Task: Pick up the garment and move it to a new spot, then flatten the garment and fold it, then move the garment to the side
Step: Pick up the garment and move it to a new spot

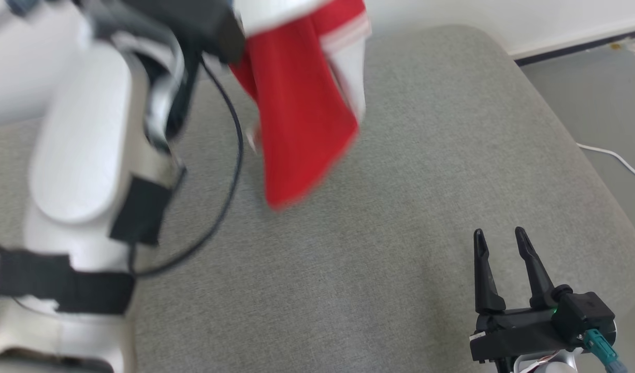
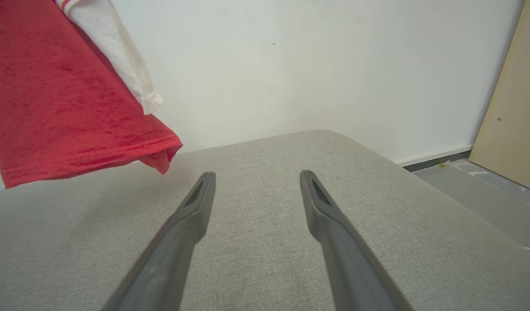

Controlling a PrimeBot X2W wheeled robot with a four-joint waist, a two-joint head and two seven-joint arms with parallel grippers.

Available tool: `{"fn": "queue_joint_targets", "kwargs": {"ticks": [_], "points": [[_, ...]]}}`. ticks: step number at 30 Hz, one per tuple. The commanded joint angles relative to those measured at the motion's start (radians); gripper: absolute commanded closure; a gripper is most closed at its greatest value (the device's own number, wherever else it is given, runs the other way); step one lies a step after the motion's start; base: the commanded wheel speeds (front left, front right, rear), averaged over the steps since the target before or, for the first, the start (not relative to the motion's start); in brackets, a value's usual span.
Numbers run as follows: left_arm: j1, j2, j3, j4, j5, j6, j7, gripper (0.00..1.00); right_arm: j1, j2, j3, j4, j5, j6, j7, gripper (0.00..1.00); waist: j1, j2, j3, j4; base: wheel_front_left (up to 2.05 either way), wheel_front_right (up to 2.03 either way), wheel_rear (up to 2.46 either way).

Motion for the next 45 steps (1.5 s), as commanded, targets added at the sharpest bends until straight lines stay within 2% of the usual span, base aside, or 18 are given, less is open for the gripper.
{"fn": "queue_joint_targets", "kwargs": {"ticks": [1,5,6,13,17,18,19,23,30,38,45], "points": [[0.06,-0.004,-0.002,0.016,-0.016,0.008,-0.011,1.0,-0.004,0.004,0.004,-0.001,0.006,-0.002,-0.001,0.0,0.0001,0.0001,0.016,-0.023,0.0,0.0,0.0],[0.181,-0.011,-0.008,0.063,-0.029,0.026,-0.03,1.0,-0.012,0.005,0.004,-0.001,0.013,-0.002,-0.001,0.0,0.0001,0.0001,0.032,-0.029,0.0,0.0,0.0],[0.255,-0.011,-0.009,0.092,-0.034,0.036,-0.045,1.0,-0.014,0.004,0.005,0.004,0.017,-0.002,-0.001,0.0,0.0001,0.0001,0.039,-0.031,0.0,0.0,0.0],[0.483,0.008,-0.006,0.213,-0.044,0.069,-0.115,1.0,-0.018,0.004,0.002,0.017,0.012,-0.002,-0.001,0.0,0.0001,0.0001,0.045,-0.026,0.0,0.0,0.0],[0.549,0.012,-0.013,0.269,-0.049,0.064,-0.14,1.0,-0.013,0.005,-0.007,0.022,-0.001,-0.002,-0.001,0.0,0.0001,0.0001,0.035,-0.002,0.0,0.0,0.0],[0.556,0.013,-0.016,0.277,-0.048,0.065,-0.145,0.36,-0.015,0.004,-0.006,0.023,-0.004,-0.002,-0.001,0.0,0.0001,0.0001,0.03,0.004,0.0,0.0,0.0],[0.559,0.013,-0.021,0.281,-0.043,0.064,-0.154,0.0,-0.016,0.004,-0.007,0.024,-0.007,-0.002,-0.001,0.0,0.0001,0.0001,0.023,0.011,0.0,0.0,0.0],[0.56,0.008,-0.025,0.276,-0.041,0.063,-0.19,0.0,-0.01,0.004,-0.01,0.023,-0.021,-0.002,-0.001,0.0,0.0001,0.0001,-0.003,0.034,0.0,0.0,0.0],[0.582,0.008,-0.005,0.19,-0.038,0.076,-0.242,0.0,0.027,0.004,-0.031,0.01,-0.051,-0.002,-0.001,0.0,0.0001,0.0001,-0.07,0.111,0.0,0.0,0.0],[0.681,0.057,0.015,0.054,-0.003,0.091,-0.249,0.0,0.057,0.004,-0.04,-0.003,-0.063,-0.002,-0.001,0.0,0.0001,0.0001,-0.121,0.208,0.0,0.0,0.0],[0.84,0.108,0.069,-0.103,0.025,0.095,-0.249,0.0,0.079,0.004,-0.039,-0.008,-0.065,-0.002,-0.001,0.0,0.0001,0.0001,-0.164,0.255,0.0,0.0,0.0]]}}
